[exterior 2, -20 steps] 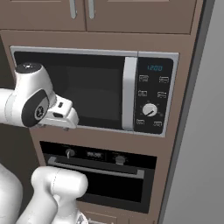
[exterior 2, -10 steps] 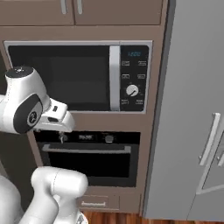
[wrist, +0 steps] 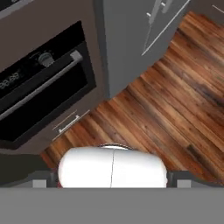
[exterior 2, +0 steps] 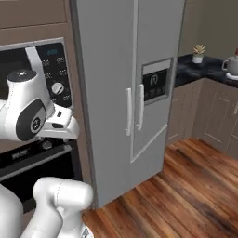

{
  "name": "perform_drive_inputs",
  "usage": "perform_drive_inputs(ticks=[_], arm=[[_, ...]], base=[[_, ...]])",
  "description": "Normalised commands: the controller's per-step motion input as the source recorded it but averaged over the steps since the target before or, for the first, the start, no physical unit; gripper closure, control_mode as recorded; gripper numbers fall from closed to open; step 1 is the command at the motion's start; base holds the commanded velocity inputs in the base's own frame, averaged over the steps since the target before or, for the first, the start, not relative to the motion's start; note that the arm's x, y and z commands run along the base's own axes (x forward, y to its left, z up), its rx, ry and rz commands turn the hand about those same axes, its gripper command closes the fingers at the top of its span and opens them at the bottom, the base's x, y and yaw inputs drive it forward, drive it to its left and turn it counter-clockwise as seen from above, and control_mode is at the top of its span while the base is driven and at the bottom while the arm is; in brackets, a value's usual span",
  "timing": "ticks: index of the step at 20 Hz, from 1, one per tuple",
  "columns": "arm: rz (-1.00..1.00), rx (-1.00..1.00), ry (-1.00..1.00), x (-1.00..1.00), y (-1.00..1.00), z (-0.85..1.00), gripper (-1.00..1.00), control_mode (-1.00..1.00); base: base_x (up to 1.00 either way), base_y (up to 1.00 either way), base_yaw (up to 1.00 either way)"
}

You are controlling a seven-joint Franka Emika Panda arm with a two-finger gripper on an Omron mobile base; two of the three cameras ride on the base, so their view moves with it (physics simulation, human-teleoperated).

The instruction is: Navigate to the sink.

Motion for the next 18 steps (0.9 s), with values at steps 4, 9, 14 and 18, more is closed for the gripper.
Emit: perform_drive_inputs(ticks=[4, 9, 14, 18], arm=[[0.00, 0.00, 0.00, 0.00, 0.00, 0.00, -1.00, 1.00], [0.00, 0.00, 0.00, 0.00, 0.00, 0.00, -1.00, 1.00], [0.00, 0.00, 0.00, 0.00, 0.00, 0.00, -1.00, 1.00], [0.00, 0.00, 0.00, 0.00, 0.00, 0.00, -1.00, 1.00]], base=[[0.00, 0.00, -1.00], [0.00, -0.01, -0.94], [0.07, -0.32, -0.80], [0.25, -0.36, -0.73]])
